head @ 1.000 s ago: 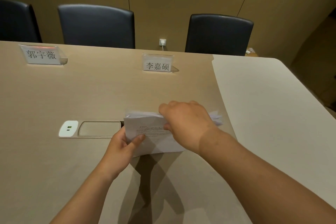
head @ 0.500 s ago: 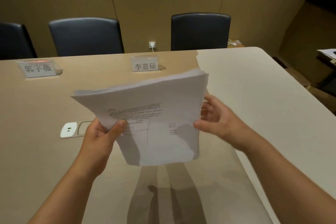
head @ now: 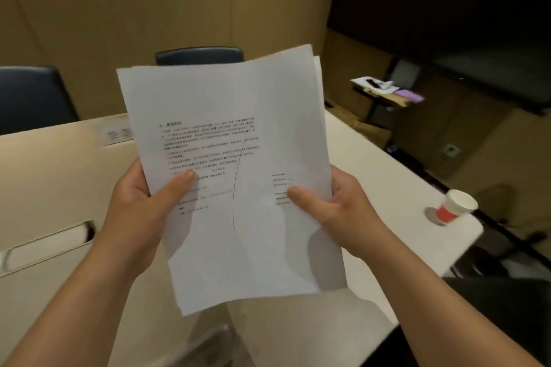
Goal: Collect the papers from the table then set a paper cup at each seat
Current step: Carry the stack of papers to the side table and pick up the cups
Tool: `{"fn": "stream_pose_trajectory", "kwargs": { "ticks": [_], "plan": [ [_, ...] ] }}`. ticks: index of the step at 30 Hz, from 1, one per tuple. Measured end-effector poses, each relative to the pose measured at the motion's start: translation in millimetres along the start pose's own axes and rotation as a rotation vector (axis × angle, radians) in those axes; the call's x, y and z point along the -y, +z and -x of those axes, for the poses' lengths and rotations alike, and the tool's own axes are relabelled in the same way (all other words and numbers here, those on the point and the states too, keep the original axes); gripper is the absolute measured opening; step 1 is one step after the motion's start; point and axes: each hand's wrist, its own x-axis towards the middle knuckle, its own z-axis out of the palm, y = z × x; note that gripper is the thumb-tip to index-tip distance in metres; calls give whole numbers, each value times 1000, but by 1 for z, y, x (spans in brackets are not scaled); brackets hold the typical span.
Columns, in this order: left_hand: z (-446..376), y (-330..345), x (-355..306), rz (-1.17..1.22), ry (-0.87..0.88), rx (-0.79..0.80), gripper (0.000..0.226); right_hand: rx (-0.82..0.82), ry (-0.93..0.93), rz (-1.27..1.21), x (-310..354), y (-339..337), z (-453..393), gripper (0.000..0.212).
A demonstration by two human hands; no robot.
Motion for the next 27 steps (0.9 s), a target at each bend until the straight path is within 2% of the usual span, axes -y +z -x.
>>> {"fn": "stream_pose_trajectory", "kwargs": {
  "ticks": [2,5,9,12,16,22,27],
  "plan": [
    [6,39,-3,100,-25,104,32,-85,-25,-25,10,-37,32,21],
    [22,97,-1,205,-164,244,27,-184,-33,-72,22,-93,79,21],
    [49,185,14,228,-378,419,31,-364,-42,-154,17,-172,137,34],
    [69,266,28,175,-444,544,31,-460,-39,-167,2,-238,185,29],
    [92,378,46,125,-426,643,31,-524,10,-150,-23,-333,238,32],
    [131,558,76,142,-353,684,31,-620,5,-89,-50,-491,291,35],
    [131,665,93,149,-325,708,31,-600,7,-67,-63,-594,300,33]
  ]
}}
